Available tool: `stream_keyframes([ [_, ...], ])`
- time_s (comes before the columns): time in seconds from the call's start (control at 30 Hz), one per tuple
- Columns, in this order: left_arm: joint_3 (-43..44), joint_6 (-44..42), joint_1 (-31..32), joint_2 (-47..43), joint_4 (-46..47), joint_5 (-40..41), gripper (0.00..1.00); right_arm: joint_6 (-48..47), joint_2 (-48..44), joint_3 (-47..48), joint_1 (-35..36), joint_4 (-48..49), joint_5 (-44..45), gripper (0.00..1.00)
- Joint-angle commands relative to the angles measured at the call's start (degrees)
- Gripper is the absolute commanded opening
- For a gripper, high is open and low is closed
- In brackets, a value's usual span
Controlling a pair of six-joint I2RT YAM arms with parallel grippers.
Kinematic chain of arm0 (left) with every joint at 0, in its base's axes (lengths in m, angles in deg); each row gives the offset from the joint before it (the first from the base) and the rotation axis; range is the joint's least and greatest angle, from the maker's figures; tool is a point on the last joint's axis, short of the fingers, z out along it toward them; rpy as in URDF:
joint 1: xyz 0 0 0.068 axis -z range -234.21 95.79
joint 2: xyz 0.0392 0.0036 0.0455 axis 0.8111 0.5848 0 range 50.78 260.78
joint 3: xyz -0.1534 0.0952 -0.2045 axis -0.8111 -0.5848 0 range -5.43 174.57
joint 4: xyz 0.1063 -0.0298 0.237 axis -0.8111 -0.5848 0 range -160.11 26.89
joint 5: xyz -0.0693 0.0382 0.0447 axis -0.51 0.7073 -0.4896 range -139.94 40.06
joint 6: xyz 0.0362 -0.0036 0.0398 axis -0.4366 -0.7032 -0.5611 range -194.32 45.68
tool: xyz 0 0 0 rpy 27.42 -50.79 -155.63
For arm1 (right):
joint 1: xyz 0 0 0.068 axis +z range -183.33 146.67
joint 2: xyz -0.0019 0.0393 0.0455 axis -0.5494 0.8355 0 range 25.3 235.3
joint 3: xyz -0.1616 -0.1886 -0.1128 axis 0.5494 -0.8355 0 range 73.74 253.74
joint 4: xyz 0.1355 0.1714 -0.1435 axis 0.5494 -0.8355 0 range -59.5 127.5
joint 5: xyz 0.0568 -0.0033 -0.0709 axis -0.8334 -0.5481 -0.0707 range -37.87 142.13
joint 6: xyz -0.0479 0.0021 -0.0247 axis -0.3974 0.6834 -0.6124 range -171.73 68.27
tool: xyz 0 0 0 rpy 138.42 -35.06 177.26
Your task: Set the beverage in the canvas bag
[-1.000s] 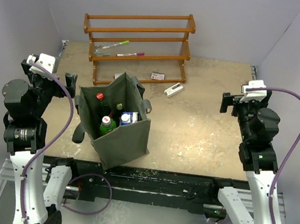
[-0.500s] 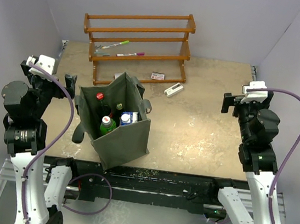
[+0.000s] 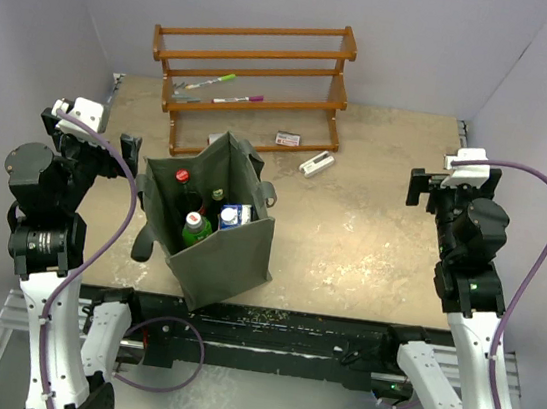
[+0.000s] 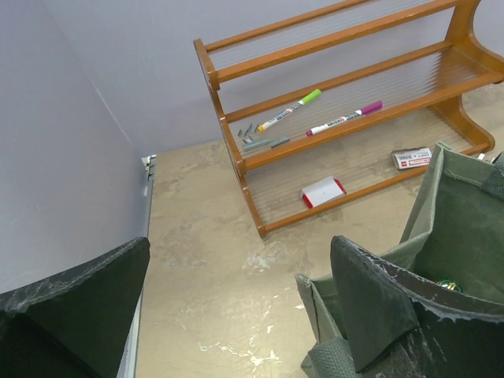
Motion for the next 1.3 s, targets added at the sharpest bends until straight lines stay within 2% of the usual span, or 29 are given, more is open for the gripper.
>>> stream_keyframes([
  [0.0,1.3,-0.9,-0.5,0.2,1.8,-1.0,0.99,-0.9,-0.6,-0.1,0.0,3.7,1.3,1.0],
  [1.27,0.9,-1.8,-0.6,0.0,1.7,-0.3,0.99,-1.6,-0.2,-0.6,-0.1,3.7,0.5,1.0],
])
